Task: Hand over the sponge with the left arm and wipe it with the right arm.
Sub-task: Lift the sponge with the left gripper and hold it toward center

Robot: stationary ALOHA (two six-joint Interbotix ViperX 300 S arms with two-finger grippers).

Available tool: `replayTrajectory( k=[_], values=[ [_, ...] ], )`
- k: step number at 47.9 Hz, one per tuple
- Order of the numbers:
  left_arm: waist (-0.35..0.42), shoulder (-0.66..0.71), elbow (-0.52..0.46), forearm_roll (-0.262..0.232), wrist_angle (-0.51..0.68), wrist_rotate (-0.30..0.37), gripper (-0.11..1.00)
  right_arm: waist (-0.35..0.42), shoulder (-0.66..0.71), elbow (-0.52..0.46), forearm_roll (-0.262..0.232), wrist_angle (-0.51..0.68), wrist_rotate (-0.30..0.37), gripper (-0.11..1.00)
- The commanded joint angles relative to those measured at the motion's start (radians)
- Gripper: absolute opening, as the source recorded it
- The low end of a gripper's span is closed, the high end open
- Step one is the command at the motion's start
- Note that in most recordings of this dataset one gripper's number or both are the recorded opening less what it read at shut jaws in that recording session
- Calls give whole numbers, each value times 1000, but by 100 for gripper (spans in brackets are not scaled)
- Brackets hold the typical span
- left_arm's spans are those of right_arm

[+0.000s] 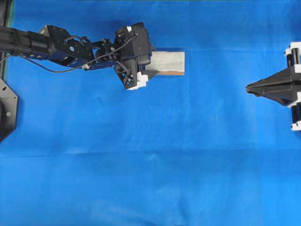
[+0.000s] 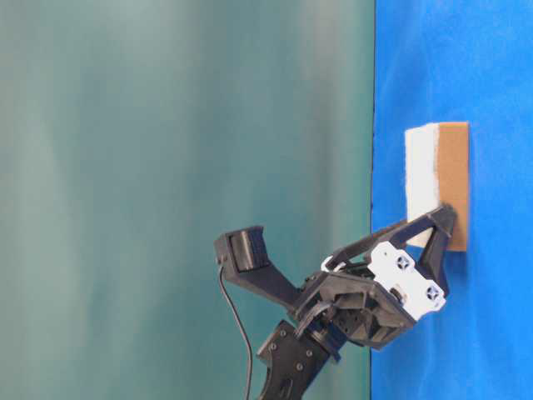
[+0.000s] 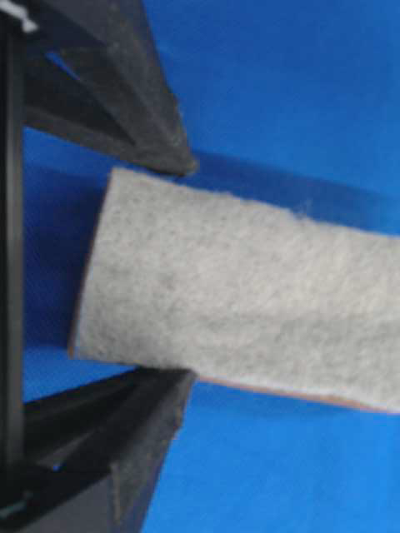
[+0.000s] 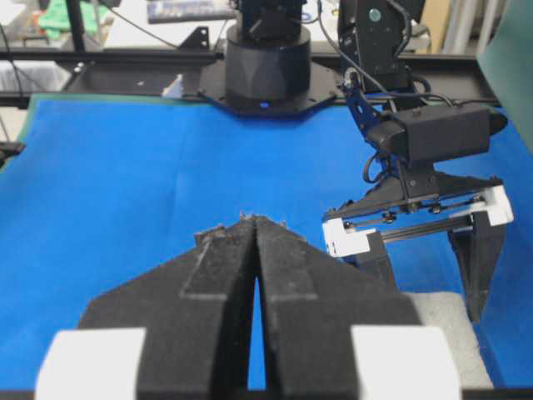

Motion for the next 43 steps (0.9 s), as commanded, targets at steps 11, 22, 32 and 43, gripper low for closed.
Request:
replayTrajectory(
  k=[11, 22, 32, 43],
  values=[
    [3, -37, -34, -2, 74, 0, 40, 0, 3, -20, 0, -6, 0, 0],
    [-15, -149, -31, -2, 163, -25, 39, 0, 3, -21, 0, -6, 0, 0],
    [-69, -290, -34, -2, 270, -48, 40, 0, 3, -23, 0, -6, -3, 0],
    [-152, -388, -29, -9, 333, -103, 40, -14, 3, -23, 0, -5, -5, 0]
  ],
)
